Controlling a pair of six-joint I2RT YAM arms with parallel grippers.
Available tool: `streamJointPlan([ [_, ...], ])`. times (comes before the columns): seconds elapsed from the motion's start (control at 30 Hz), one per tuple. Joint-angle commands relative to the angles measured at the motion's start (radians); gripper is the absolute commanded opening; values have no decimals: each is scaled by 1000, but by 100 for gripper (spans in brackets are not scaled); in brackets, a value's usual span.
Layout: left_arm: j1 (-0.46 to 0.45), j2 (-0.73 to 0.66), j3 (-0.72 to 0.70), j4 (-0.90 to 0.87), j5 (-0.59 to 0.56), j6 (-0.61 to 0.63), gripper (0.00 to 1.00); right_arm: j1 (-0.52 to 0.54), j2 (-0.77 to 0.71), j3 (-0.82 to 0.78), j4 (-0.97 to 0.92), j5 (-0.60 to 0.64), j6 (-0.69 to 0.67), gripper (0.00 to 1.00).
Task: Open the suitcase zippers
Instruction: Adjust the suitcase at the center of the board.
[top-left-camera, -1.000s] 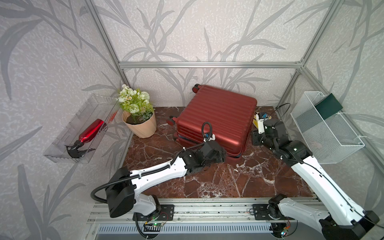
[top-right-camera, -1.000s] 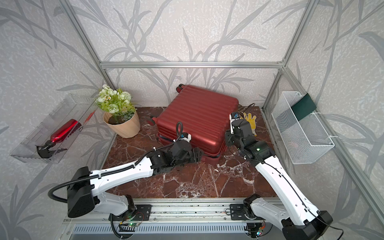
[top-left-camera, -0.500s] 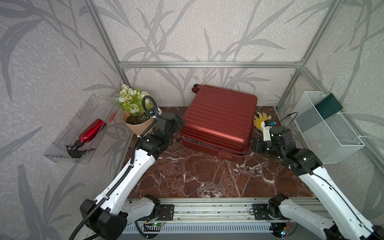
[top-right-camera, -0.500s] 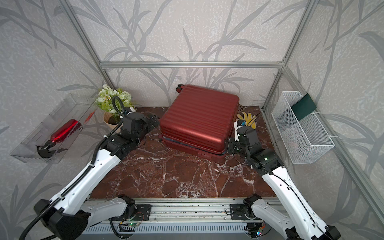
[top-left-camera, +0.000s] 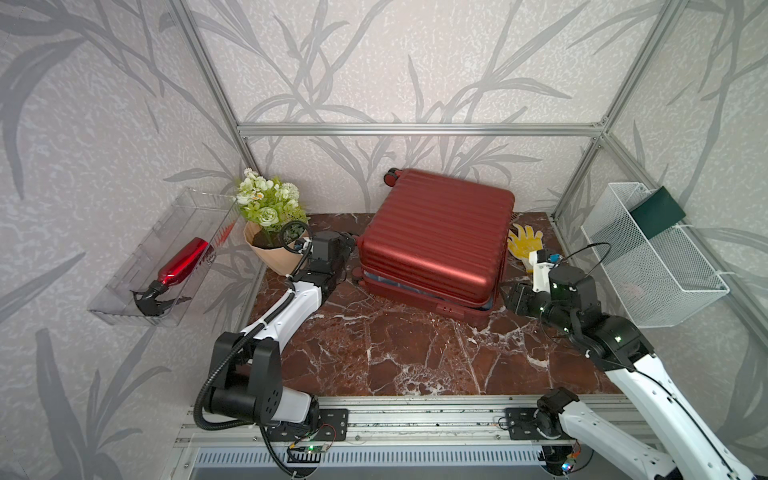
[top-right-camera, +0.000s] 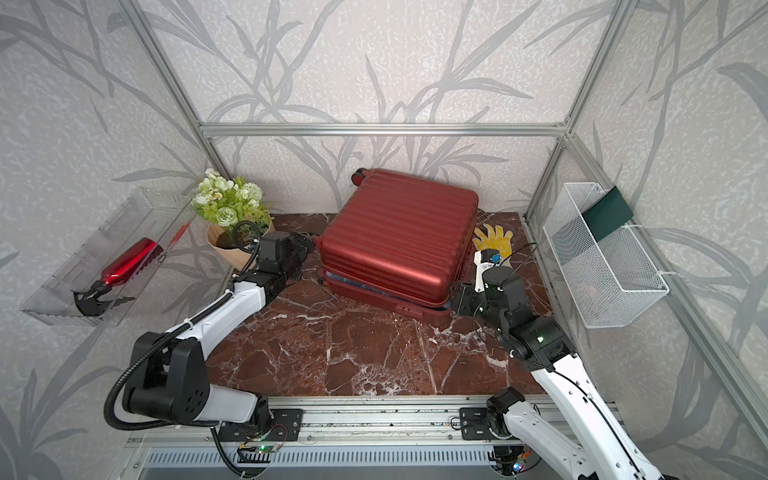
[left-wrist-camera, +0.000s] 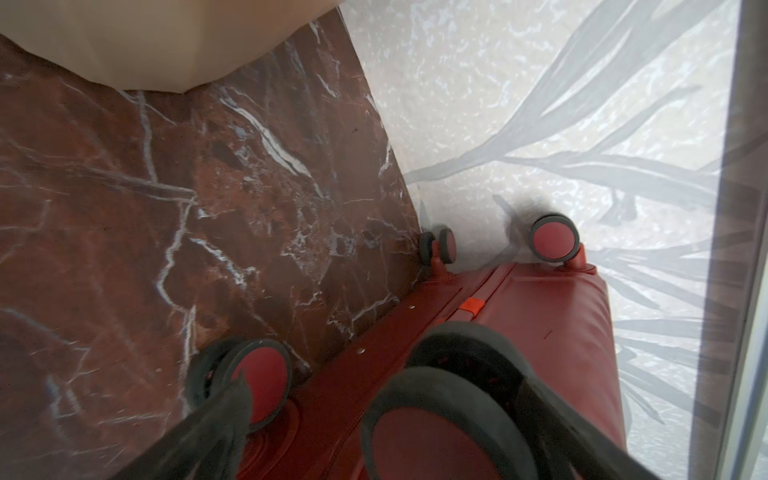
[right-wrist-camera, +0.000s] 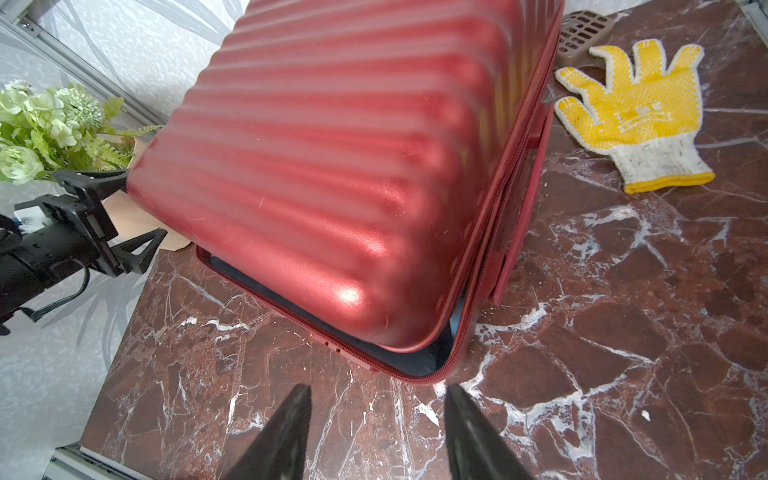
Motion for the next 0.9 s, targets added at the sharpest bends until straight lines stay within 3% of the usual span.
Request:
streamJointPlan([
  [0.0,-2,53,-1,270,81,-75,99,2,-6,-18,21,-19,-15,53],
  [0.13,3,123,15,361,132,-112,99,2,11,-24,27,-37,-11,52],
  [0.27,7,160,30,438,167,-129,91,2,8,-30,34,-52,-16,52],
  [0.53,11,2,-30,339,87,-52,86,2,-24,-47,28,-23,-31,52],
  [0.87,19,-72,-76,311,111,-62,88,2,-17,-65,50,-30,-19,52],
])
